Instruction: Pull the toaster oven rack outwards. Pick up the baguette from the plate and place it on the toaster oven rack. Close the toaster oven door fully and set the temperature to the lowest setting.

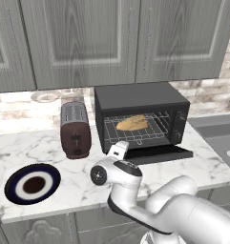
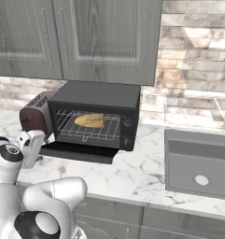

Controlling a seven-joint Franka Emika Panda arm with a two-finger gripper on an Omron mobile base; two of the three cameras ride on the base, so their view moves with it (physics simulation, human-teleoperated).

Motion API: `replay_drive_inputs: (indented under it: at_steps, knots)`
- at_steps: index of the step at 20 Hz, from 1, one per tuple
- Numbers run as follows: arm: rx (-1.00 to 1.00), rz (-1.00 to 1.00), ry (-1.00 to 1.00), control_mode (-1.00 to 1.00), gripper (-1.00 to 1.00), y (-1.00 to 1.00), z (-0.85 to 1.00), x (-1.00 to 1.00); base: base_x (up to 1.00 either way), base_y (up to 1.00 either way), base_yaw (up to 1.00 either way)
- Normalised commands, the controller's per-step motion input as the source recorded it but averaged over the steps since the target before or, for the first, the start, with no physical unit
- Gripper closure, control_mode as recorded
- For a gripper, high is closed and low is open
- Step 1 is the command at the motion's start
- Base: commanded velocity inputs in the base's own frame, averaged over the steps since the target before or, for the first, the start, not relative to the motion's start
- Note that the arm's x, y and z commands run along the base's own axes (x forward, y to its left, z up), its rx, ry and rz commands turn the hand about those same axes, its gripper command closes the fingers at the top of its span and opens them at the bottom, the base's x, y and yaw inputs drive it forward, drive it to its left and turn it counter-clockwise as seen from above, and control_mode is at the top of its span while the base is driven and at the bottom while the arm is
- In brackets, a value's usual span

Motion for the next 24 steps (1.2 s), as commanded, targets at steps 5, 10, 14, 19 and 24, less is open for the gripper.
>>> replay_drive_inputs:
  at_steps: [5, 10, 14, 19, 24]
  knots:
    - [0.0, 0.0, -0.02, -1.0, -1.0, 0.0, 0.29, 0.56, 0.0, 0.0, 0.0]
    - [0.0, 0.0, -0.02, -1.0, -1.0, 0.0, 0.22, 0.48, 0.0, 0.0, 0.0]
    - [0.0, 0.0, -0.01, -1.0, -1.0, 0.0, 0.12, 0.39, 0.0, 0.0, 0.0]
    - [-0.01, 0.0, -0.02, -1.0, -1.0, 0.0, 0.07, 0.36, 0.0, 0.0, 0.0]
    - [-0.03, 0.0, -0.08, -1.0, -1.0, 0.0, 0.06, 0.35, 0.0, 0.0, 0.0]
